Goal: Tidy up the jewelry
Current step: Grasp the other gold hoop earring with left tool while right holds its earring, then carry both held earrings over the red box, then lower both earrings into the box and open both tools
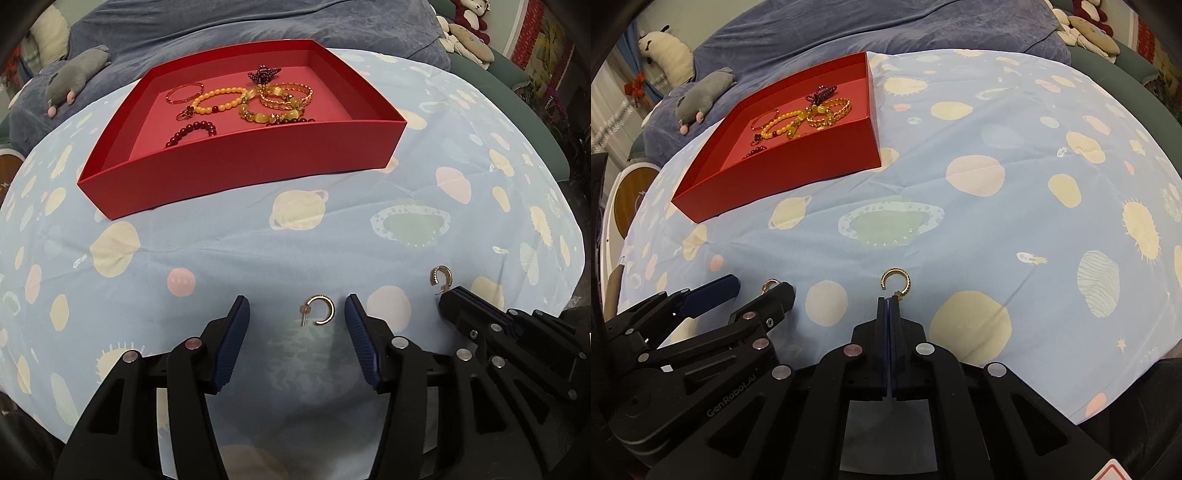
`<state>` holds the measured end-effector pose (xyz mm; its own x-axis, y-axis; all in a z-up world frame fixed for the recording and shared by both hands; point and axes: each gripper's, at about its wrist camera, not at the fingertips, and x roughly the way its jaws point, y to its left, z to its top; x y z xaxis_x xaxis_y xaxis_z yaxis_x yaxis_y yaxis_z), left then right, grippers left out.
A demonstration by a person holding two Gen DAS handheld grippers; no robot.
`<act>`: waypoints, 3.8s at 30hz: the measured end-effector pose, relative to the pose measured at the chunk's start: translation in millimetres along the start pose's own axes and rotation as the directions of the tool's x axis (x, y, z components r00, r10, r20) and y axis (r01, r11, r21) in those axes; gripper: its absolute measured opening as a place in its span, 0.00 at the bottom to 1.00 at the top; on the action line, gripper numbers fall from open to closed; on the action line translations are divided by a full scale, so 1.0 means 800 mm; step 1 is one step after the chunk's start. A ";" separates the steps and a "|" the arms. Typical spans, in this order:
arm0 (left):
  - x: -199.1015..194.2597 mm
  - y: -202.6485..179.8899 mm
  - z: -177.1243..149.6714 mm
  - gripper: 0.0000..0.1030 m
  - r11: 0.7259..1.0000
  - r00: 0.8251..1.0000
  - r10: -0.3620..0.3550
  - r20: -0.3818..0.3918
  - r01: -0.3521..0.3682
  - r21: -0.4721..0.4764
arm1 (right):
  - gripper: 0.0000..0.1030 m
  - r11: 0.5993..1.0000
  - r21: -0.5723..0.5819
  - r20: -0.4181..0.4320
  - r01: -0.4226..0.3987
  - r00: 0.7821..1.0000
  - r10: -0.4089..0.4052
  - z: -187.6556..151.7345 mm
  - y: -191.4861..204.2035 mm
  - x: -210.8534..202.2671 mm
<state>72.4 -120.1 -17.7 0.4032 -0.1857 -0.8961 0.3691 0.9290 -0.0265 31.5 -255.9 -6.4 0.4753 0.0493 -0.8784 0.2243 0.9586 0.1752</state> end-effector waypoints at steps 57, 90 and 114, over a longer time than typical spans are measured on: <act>-0.079 0.109 -0.009 0.17 0.978 0.996 -0.029 0.089 0.047 -0.201 | 0.17 0.994 -0.077 0.093 -0.076 0.992 0.083 0.024 0.057 -0.051; -0.007 0.134 0.203 0.17 0.987 0.990 0.104 0.096 -0.091 -0.130 | 0.17 0.983 -0.163 0.159 -0.080 0.982 0.106 0.234 0.122 0.028; 0.015 0.139 0.216 0.48 0.981 0.984 0.156 0.080 -0.146 -0.126 | 0.32 0.991 -0.128 0.106 -0.042 0.993 0.055 0.238 0.121 0.066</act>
<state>262.6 -74.4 44.9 0.5215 -0.0630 -0.8509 0.1977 0.9791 0.0487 240.1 -213.7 48.6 0.5748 0.0722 -0.8151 0.0937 0.9837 0.1532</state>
